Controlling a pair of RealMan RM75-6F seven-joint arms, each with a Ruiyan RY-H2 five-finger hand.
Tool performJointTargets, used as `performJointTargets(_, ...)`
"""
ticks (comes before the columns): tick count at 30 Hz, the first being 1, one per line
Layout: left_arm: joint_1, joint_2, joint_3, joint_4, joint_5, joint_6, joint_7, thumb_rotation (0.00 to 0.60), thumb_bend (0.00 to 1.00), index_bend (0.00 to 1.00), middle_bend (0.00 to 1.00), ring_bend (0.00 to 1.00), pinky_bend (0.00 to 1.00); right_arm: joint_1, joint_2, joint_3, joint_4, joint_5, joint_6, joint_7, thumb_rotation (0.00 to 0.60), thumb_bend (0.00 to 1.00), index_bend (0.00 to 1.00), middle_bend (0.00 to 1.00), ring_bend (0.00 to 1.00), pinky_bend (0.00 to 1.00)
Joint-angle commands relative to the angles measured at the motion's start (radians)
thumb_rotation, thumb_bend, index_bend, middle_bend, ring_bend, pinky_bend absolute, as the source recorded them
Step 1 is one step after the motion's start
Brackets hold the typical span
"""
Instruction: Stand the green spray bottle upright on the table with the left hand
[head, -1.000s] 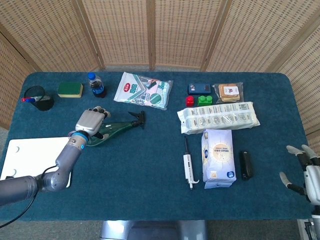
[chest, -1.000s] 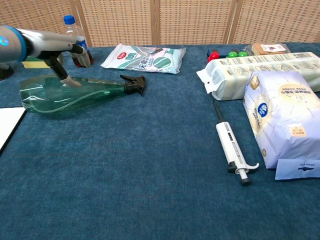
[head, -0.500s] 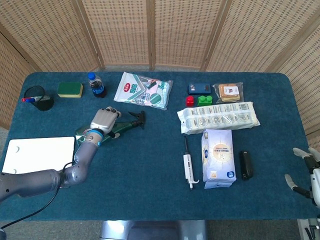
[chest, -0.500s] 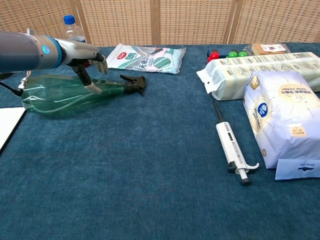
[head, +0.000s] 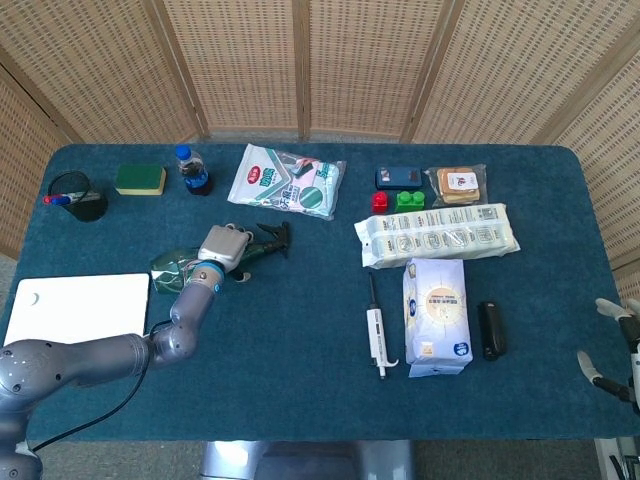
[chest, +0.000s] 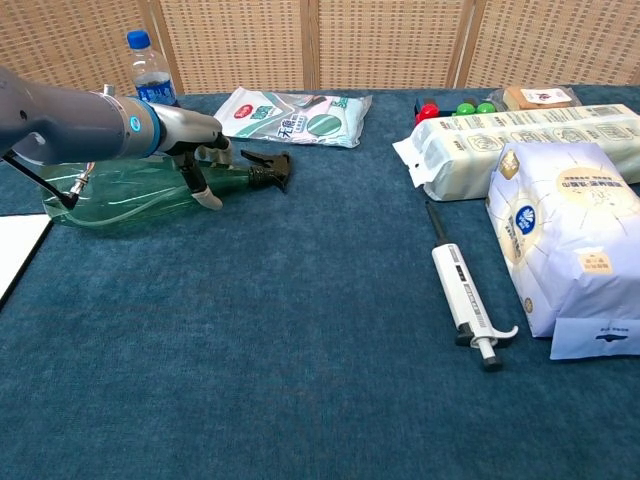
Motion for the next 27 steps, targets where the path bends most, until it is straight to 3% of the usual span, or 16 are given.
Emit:
performJointTargets(1,-0.006,-0.010,0.001,0.007,0.002,0.006,0.003,0.514,0.31,0.31,0.30,0.25,0.38,-0.002,0.001,0.001,0.000,0.000,0.003,0.003,0.600,0.35,0.19,0.29,0.12,0.21)
performJointTargets(5,-0.003,-0.020,-0.010,0.014,0.019,0.022,-0.014,0.596,0.33,0.38,0.37,0.33,0.47,-0.004,0.001,0.001,0.000,-0.001,0.004,0.003,0.600,0.35,0.19,0.30,0.12,0.21)
performJointTargets(11,0.010,-0.016,-0.023,0.012,0.034,0.029,-0.039,0.600,0.36,0.47,0.48,0.45,0.62,-0.006,-0.001,0.002,-0.001,-0.002,0.004,0.010,0.600,0.35,0.19,0.30,0.13,0.21)
performJointTargets(17,0.044,0.023,-0.060,-0.027,0.063,0.006,-0.123,0.600,0.36,0.51,0.50,0.47,0.64,-0.006,-0.001,0.006,-0.001,-0.009,0.010,0.024,0.600,0.35,0.19,0.30,0.13,0.21)
performJointTargets(23,0.186,0.126,-0.157,-0.168,0.333,0.073,-0.415,0.600,0.36,0.49,0.49,0.47,0.64,-0.003,-0.010,0.009,0.005,-0.015,0.013,0.034,0.600,0.35,0.19,0.30,0.13,0.21)
performJointTargets(27,0.287,0.187,-0.191,-0.252,0.510,0.117,-0.607,0.600,0.36,0.49,0.49,0.46,0.63,0.004,-0.019,0.010,0.010,-0.020,0.005,0.036,0.600,0.35,0.19,0.30,0.13,0.21)
